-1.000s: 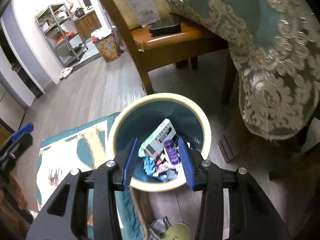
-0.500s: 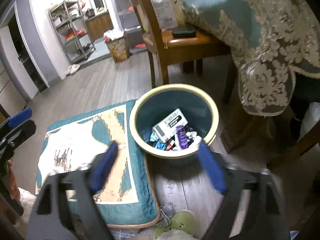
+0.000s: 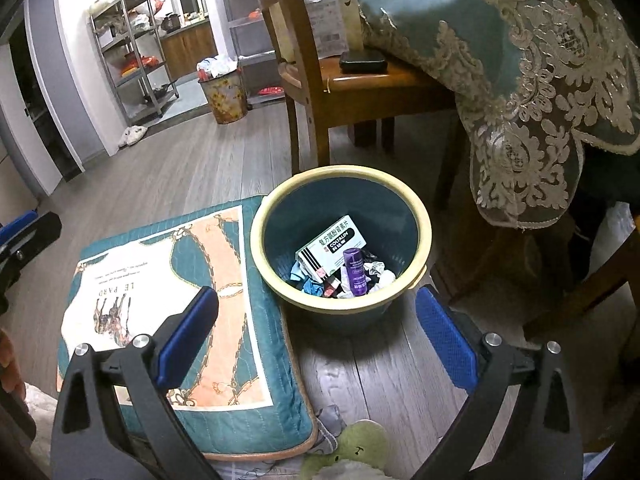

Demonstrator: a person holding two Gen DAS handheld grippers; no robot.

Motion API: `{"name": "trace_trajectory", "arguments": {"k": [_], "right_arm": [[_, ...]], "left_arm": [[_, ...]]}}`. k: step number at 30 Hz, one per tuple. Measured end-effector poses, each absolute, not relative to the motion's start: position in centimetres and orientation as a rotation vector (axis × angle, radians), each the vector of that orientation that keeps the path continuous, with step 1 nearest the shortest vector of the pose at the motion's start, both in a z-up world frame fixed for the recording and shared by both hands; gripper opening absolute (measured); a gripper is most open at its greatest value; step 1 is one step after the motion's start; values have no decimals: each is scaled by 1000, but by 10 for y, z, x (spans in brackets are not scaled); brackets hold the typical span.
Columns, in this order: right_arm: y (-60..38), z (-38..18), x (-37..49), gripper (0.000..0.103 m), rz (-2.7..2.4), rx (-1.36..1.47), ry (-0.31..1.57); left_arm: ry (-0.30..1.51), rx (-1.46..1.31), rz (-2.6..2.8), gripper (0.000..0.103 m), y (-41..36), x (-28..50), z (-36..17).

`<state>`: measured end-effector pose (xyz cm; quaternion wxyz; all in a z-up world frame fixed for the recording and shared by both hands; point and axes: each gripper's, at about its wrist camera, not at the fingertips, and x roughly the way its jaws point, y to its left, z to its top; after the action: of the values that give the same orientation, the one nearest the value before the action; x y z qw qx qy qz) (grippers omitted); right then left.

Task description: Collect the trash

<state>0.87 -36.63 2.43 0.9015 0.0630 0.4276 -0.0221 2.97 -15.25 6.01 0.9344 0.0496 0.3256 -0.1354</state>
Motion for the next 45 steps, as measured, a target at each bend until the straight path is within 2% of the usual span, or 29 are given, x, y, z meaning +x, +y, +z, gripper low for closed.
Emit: {"name": "trace_trajectory", "arguments": {"k": [45], "right_arm": [[-367, 18, 8, 97, -67, 146, 919]], "left_arm": [[657, 143, -296, 98, -174, 26, 58]]}}
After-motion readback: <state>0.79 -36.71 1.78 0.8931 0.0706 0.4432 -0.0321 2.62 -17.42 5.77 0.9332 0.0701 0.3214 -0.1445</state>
